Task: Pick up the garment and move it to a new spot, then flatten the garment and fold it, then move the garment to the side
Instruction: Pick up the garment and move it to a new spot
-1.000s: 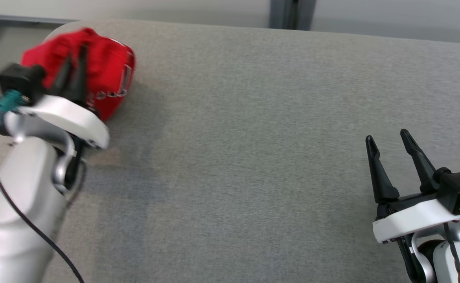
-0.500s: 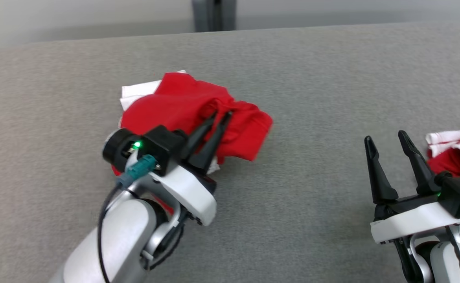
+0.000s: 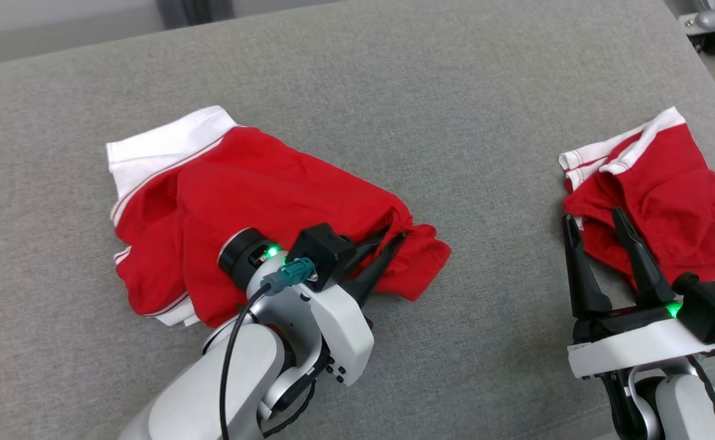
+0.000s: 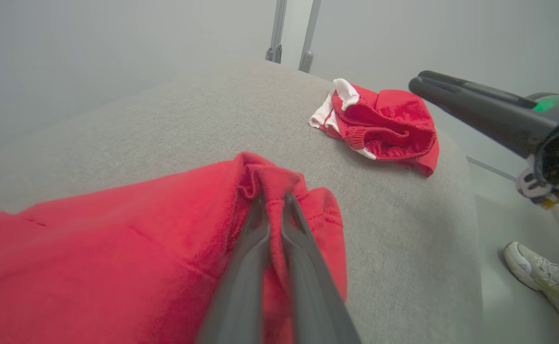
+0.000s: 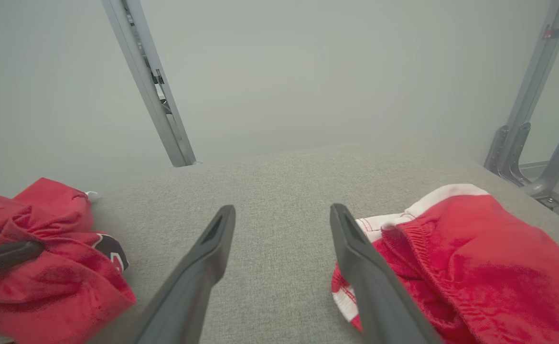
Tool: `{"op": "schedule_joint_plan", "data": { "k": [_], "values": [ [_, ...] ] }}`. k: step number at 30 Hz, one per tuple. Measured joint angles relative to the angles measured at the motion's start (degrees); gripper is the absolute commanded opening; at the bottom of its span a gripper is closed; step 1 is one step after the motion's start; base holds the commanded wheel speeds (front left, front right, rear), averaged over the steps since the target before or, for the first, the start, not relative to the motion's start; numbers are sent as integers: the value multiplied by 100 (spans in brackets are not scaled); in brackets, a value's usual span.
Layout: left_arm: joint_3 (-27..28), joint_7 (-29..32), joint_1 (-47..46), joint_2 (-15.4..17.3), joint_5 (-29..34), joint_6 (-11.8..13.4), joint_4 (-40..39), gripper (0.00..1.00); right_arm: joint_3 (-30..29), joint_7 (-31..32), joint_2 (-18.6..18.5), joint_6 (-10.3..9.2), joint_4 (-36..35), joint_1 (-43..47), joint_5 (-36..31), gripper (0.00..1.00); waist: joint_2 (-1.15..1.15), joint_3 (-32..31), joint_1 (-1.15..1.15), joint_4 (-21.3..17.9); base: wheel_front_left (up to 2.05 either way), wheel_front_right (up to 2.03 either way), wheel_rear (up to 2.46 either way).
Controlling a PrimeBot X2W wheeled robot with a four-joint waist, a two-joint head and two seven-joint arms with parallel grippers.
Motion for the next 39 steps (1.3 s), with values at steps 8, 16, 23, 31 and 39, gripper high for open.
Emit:
{"op": "schedule_joint_plan", "data": {
  "k": [8, 16, 23, 31, 39],
  "values": [
    [-158, -269, -8, -54, -32, -237, 134, 100, 1, -148, 1, 0, 213, -112, 30, 100, 0, 124, 0, -14, 0, 0, 0],
    [278, -758, 236, 166, -183, 16, -580, 100, 7, -42, 1, 0, 160, -175, -212, 100, 0, -64, 0, 424, 0, 0, 0],
    [1093, -1337, 465, 446, -307, 549, -1036, 100, 54, 142, 2, 0, 27, -181, -371, 100, 0, -238, 0, 905, 0, 0, 0],
    [2195, -2065, 758, 661, -641, 914, -1044, 100, 48, 320, 3, 0, -89, -158, -488, 100, 0, -468, 0, 1350, 0, 0, 0],
    [3236, -2270, 1287, 813, -712, 1028, -811, 100, 108, 470, 3, 0, -161, -22, -561, 100, 0, -707, 0, 1541, 0, 0, 0]
  ]
}}
